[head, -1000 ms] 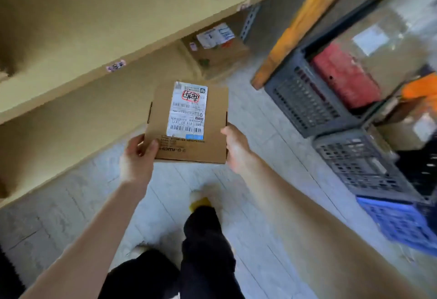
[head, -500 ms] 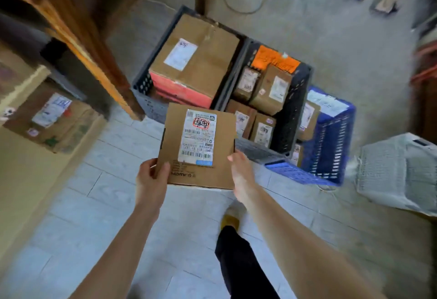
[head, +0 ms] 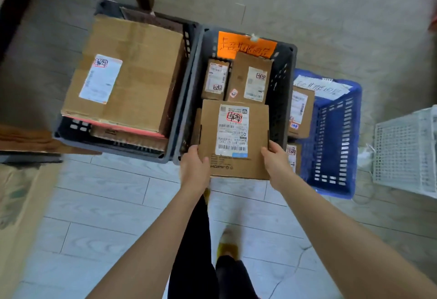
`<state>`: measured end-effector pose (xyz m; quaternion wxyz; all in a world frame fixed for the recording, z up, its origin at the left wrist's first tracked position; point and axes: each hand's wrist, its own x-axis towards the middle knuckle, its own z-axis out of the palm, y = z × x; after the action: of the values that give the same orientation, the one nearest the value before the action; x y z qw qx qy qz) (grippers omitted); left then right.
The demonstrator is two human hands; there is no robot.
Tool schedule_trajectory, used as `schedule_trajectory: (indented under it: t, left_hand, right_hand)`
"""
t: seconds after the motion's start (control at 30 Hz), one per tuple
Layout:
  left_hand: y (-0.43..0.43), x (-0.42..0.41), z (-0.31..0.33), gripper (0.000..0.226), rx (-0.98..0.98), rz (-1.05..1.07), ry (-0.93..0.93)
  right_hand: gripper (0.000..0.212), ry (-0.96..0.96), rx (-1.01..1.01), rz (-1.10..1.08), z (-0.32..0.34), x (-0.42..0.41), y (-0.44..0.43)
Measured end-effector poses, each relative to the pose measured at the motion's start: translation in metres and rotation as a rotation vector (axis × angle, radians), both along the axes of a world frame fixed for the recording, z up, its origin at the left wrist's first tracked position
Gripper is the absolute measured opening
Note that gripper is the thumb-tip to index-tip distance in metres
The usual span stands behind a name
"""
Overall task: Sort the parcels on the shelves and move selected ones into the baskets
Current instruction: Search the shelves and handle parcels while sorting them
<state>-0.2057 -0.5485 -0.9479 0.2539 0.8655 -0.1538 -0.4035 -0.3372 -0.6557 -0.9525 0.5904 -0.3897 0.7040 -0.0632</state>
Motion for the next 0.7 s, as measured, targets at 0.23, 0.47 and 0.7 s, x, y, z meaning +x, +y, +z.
schedule_trajectory:
  t: [0.23, 0.47, 0.7]
  left_hand:
    - [-0.054, 0.027, -0.128, 0.039, 0.237, -0.149, 0.083]
    - [-0.061, 0.047, -0.197, 0.05, 0.386, -0.181, 0.078]
    - [-0.064, 0.049, -0.184, 0.041, 0.438, -0.133, 0.077]
  right_hand:
    - [0.038, 0.043, 0.098, -0.07, -0.135, 0.029, -0.041]
    - [0.038, 0.074, 0.167, -0.075, -0.218, 0.059, -0.033]
    - [0.041, 0.128, 0.226, 0.023, -0.206, 0.063, -0.034]
